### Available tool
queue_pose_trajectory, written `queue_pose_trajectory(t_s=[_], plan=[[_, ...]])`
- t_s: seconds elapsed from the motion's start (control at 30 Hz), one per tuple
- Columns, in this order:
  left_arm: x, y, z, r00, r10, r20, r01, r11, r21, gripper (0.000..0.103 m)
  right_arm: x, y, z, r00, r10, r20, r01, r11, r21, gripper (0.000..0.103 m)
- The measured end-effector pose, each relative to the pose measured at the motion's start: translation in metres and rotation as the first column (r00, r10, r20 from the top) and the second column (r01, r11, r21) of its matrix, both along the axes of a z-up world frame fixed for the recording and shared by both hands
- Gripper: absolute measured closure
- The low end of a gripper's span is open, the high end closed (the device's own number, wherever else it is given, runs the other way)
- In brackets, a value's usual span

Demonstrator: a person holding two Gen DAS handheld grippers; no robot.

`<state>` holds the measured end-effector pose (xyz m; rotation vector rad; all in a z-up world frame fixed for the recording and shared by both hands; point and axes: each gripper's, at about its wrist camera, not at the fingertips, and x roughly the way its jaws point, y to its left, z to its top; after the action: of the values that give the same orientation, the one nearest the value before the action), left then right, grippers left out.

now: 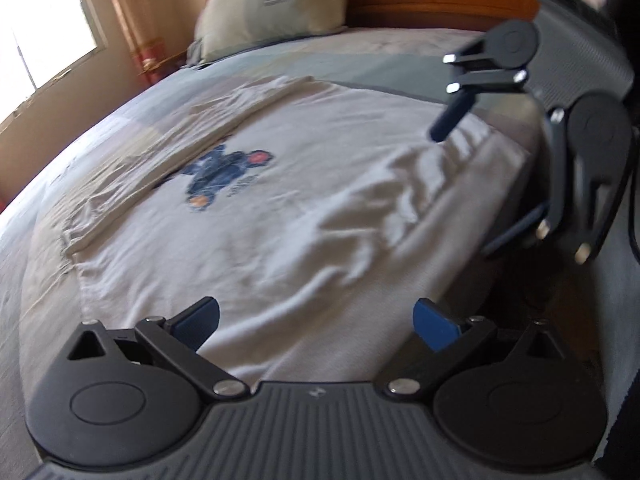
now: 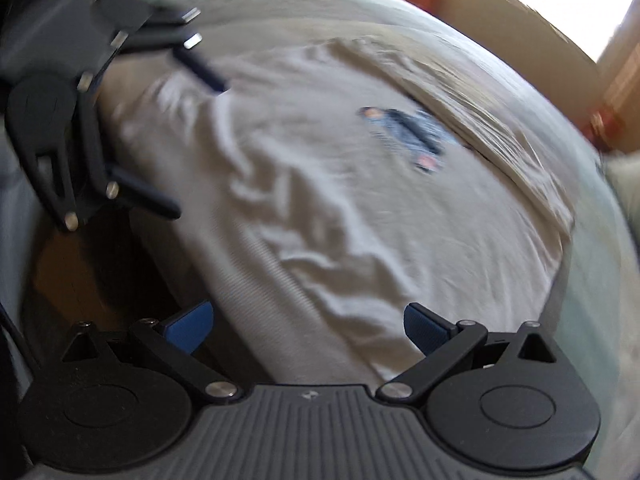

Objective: Fold clothes
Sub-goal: 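Close both grippers on the sweatshirt hem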

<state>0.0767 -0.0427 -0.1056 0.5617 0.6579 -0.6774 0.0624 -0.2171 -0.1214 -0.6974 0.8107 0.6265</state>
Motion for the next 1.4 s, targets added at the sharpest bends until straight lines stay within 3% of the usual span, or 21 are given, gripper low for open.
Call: queue_pose_trajectory(t_s=[0.07,0.17,0.37,0.5,0.7,0.83,1.4], plan=[[-0.005,-0.004,-0.003,1.000,-0.017,0.006,0.017,1.000,0.011,0.001,-0.006,0.009,-0.009,0.999,0.030,0.045,-0.026,0.996,-0.085,0.000],[-0.012,-0.012,-0.006,0.998,-0.047,0.031,0.046,0.998,0.044,0.001,-0.011,0.018,-0.012,0.995,0.055,0.081,-0.045,0.992,-0.121,0.000],[-0.018,-0.019,-0.010,0.996,-0.085,0.031,0.082,0.992,0.093,0.001,-0.009,0.027,-0.008,0.994,0.051,0.102,-0.042,0.995,-0.092,0.000],[-0.016,-0.020,-0.012,0.997,-0.076,0.028,0.072,0.991,0.112,0.001,-0.001,0.025,-0.006,0.997,0.030,0.064,-0.027,0.998,-0.056,0.000],[-0.013,-0.020,-0.013,0.997,-0.078,0.024,0.074,0.990,0.116,0.001,0.001,0.021,0.007,0.994,-0.005,0.112,0.007,1.000,-0.016,0.000],[-0.012,-0.021,-0.013,0.996,-0.081,0.026,0.078,0.991,0.110,0.001,0.005,0.017,0.012,0.994,-0.034,0.104,0.031,0.999,0.030,0.000],[0.008,-0.017,-0.002,0.999,-0.012,0.043,0.009,0.998,0.057,0.001,0.002,0.009,0.018,0.993,-0.052,0.102,0.045,0.996,0.075,0.000]])
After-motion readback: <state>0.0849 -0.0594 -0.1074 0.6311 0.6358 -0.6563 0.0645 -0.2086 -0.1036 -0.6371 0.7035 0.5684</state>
